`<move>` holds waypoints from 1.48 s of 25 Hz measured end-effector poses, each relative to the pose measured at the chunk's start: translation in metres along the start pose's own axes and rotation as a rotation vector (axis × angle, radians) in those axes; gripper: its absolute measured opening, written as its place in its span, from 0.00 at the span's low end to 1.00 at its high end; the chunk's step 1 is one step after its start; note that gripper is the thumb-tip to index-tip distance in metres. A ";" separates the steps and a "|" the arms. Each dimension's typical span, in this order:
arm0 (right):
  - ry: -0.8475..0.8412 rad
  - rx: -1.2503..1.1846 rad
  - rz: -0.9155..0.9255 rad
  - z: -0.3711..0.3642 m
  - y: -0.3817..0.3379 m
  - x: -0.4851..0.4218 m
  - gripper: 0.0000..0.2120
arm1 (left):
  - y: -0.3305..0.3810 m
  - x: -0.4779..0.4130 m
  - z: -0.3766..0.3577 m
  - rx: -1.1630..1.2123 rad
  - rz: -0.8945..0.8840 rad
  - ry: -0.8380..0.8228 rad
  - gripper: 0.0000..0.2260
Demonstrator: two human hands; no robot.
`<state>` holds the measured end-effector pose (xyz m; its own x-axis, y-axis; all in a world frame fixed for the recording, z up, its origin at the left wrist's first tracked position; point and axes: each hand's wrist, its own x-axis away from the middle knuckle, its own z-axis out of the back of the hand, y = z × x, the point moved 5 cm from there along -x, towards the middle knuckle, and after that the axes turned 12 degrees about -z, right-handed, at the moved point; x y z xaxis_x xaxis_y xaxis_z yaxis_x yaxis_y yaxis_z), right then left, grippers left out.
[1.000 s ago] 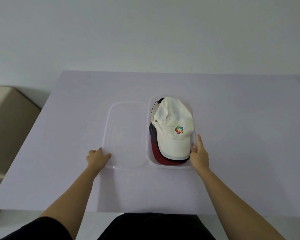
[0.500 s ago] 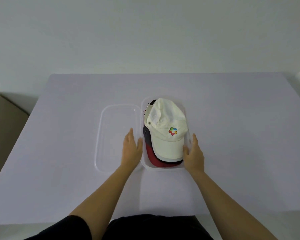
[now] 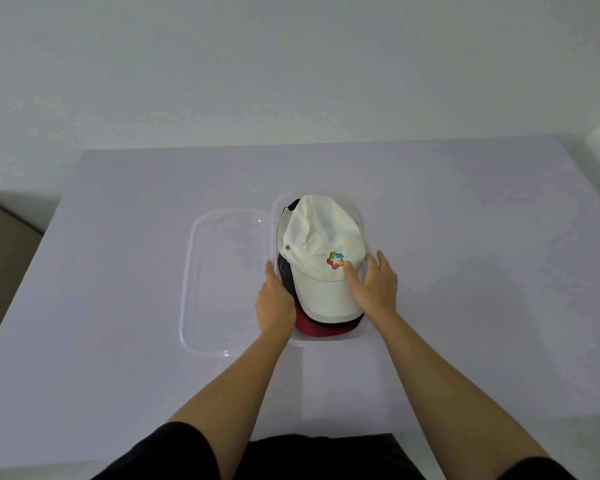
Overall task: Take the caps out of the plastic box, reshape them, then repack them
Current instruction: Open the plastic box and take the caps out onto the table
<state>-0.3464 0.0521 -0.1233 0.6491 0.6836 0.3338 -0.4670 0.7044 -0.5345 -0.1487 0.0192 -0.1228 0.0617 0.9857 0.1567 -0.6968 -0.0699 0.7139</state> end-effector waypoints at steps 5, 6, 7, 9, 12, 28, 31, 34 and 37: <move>0.132 -0.183 0.251 0.018 -0.019 0.010 0.21 | 0.003 0.000 -0.004 -0.039 -0.011 -0.004 0.25; 0.150 -0.265 0.321 0.020 -0.027 0.019 0.19 | 0.003 0.001 -0.004 -0.034 -0.008 -0.004 0.24; 0.159 -0.322 0.368 0.021 -0.034 0.027 0.17 | 0.004 0.001 -0.003 -0.030 -0.008 -0.004 0.24; 0.205 -0.318 0.434 0.020 -0.043 0.039 0.10 | 0.007 0.002 -0.001 -0.037 -0.007 0.000 0.23; 0.229 -0.382 0.450 0.027 -0.048 0.038 0.06 | 0.008 0.003 0.000 -0.057 0.007 0.015 0.23; 0.414 -0.552 -0.211 0.102 0.038 -0.179 0.15 | -0.004 -0.001 -0.008 -0.081 0.034 0.076 0.23; 0.291 -0.482 -0.285 0.091 0.050 -0.198 0.17 | -0.003 0.000 -0.008 -0.094 0.029 0.086 0.22; 0.294 -0.309 -0.349 0.089 0.050 -0.201 0.23 | -0.001 0.000 -0.008 -0.094 0.038 0.085 0.21; 0.371 -0.376 -0.014 0.093 0.014 -0.165 0.21 | 0.002 0.000 -0.007 -0.080 0.044 0.090 0.21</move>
<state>-0.5156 -0.0327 -0.1137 0.8544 0.5130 0.0821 -0.2534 0.5494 -0.7962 -0.1547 0.0206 -0.1263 -0.0316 0.9920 0.1220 -0.7521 -0.1040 0.6507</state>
